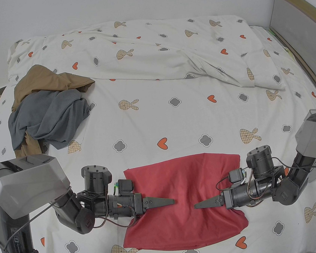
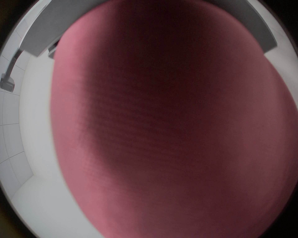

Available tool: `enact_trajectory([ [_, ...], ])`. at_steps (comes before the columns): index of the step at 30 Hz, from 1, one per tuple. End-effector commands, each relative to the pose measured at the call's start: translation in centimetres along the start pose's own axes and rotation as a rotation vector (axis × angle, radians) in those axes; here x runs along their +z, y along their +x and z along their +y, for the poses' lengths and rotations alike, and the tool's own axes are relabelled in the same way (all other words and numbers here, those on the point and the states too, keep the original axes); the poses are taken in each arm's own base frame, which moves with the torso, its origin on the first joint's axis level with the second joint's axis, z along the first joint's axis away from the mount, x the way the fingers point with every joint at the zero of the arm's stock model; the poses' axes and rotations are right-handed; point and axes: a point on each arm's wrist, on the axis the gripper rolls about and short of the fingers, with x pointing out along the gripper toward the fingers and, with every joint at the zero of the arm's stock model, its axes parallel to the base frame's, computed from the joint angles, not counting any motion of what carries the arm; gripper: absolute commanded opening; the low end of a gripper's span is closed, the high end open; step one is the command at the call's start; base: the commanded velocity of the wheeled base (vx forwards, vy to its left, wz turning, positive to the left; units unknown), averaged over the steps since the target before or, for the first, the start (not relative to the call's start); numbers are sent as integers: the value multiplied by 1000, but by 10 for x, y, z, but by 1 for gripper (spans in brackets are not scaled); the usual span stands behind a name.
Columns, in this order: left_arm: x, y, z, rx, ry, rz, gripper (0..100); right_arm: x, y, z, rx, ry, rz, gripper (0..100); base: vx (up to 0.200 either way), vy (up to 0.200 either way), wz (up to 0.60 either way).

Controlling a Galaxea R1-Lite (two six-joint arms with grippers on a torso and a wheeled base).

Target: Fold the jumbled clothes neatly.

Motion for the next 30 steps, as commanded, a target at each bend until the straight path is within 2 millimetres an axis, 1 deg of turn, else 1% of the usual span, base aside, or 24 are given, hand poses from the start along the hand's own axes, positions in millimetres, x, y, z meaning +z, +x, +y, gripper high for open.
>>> enact_trajectory([
  [1, 0, 0, -3, -3, 5, 1, 100, 0, 1, 0, 2, -1, 2, 100, 0, 0, 0],
  [8, -1, -1, -2, 1, 4, 1, 100, 0, 0, 0, 1, 0, 1, 100, 0, 0, 0],
  [15, 2, -8, 6, 19, 32, -22, 100, 0, 0, 0, 1, 0, -1, 100, 0, 0, 0],
  [26, -2, -6, 5, 19, 48, -10, 100, 0, 1, 0, 1, -1, 1, 100, 0, 0, 0],
  [27, -2, -6, 5, 19, 48, -10, 0, 0, 1, 0, 1, -2, 1, 100, 0, 0, 0],
  [28, -2, -6, 5, 20, 47, -10, 0, 0, 1, 0, 1, -2, 1, 100, 0, 0, 0],
  [29, -2, -6, 5, 18, 47, -9, 0, 0, 1, 0, 0, -3, 2, 0, 0, 0, 0],
  [30, -2, -7, 5, 19, 47, -10, 0, 0, 1, 0, -1, -3, 2, 0, 0, 0, 0],
])
